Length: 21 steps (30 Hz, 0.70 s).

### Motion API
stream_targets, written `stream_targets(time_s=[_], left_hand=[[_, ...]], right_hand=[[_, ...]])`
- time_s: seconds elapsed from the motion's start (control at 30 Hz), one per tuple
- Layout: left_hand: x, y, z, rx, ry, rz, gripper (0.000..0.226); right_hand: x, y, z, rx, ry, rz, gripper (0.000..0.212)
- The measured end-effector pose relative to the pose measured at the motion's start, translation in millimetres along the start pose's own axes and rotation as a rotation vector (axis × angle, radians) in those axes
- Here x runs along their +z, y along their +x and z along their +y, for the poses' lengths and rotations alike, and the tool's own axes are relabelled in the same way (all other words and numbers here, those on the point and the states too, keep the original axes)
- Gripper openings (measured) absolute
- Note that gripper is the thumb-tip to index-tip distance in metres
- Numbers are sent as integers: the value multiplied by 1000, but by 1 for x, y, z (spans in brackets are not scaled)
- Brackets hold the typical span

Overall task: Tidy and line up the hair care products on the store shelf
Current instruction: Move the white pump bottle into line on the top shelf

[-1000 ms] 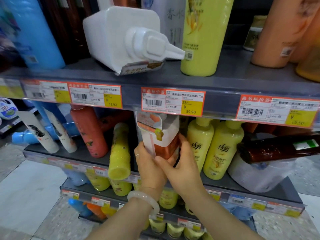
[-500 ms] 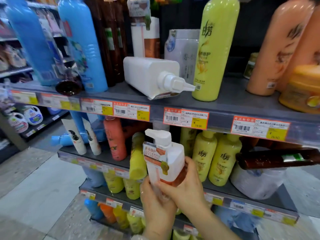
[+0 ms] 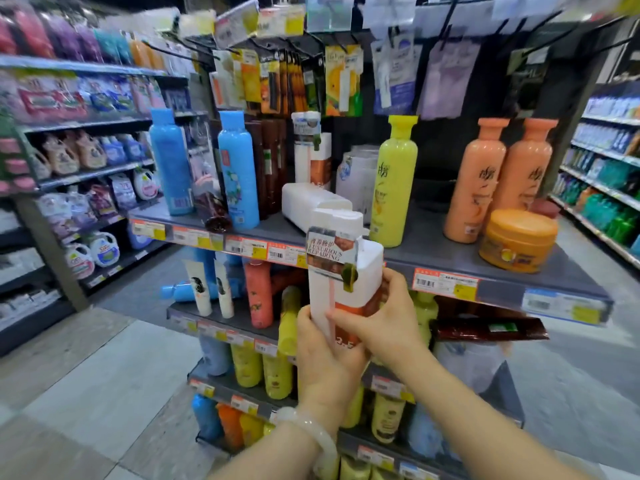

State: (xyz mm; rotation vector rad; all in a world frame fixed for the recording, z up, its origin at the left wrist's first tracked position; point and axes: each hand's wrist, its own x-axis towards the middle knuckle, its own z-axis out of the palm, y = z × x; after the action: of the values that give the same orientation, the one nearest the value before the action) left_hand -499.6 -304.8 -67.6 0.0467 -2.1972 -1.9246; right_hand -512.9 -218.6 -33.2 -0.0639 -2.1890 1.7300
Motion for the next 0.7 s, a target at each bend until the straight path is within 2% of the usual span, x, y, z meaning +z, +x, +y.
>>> stream_targets(time_s=[0.27,0.43,0.53,0.7], left_hand=[[6,18,52,94,-66,3,73],[25,46,79,137,-20,-81,92],[39,63,96,206,-12,-170,80],[70,88,110,246,-86,-332,78]], right_hand=[[-23,16,-60,-74,-12,55,82],[-38,44,-77,-77,2,159,82],[-52,66,-86,-74,0,207,80],[-83,95,-89,-59,-24,277,76]])
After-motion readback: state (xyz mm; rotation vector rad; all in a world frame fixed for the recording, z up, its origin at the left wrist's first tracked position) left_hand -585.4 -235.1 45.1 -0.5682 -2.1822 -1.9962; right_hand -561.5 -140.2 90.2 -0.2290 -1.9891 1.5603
